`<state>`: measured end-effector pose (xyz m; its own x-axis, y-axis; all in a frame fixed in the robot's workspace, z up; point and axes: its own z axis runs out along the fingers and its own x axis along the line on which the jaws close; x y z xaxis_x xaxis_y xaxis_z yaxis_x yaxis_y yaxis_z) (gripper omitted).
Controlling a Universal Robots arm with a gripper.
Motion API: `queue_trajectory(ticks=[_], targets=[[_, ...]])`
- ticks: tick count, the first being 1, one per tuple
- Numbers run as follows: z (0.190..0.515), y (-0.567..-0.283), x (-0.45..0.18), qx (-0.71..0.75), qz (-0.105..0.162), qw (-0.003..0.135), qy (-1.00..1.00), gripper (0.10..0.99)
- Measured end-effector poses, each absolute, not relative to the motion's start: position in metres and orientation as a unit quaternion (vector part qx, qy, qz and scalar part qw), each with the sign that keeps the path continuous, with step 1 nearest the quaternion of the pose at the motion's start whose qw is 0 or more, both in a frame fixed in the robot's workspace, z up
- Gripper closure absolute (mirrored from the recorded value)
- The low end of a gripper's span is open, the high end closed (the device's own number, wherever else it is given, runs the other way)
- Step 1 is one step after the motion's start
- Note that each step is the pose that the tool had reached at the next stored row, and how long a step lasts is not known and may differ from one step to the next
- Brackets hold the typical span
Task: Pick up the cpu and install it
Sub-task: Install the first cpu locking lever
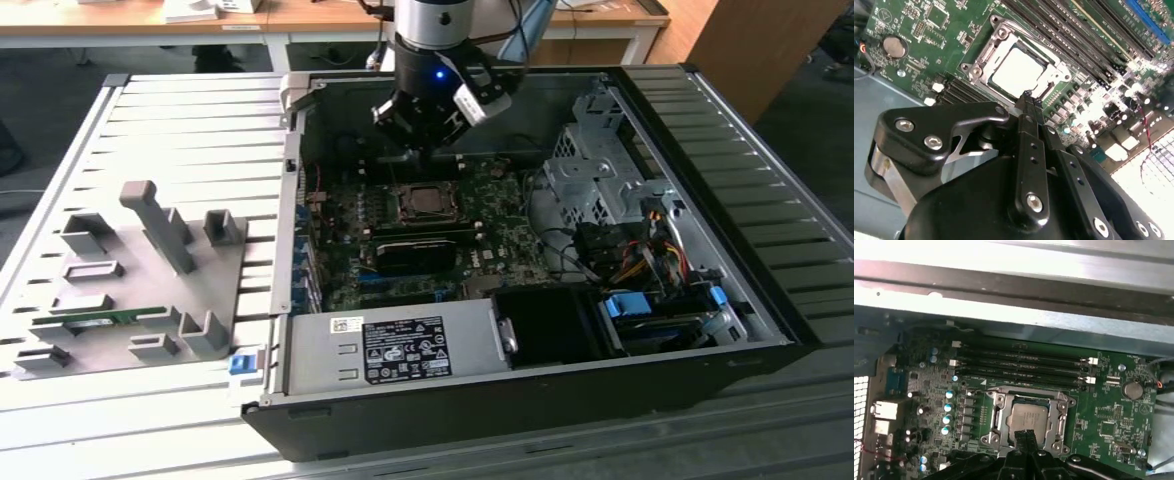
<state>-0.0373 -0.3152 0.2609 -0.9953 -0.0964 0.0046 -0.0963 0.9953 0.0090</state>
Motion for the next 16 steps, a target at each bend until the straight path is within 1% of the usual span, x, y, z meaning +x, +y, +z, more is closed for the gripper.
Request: queue_trajectory(ticks=[7,16], targets=[[0.259,-0.315,-0.041,0.006,-0.004,0.002,-1.000,0.980],[0.258,-0.315,-0.075,0.005,-0.004,0.002,-1.000,0.980]])
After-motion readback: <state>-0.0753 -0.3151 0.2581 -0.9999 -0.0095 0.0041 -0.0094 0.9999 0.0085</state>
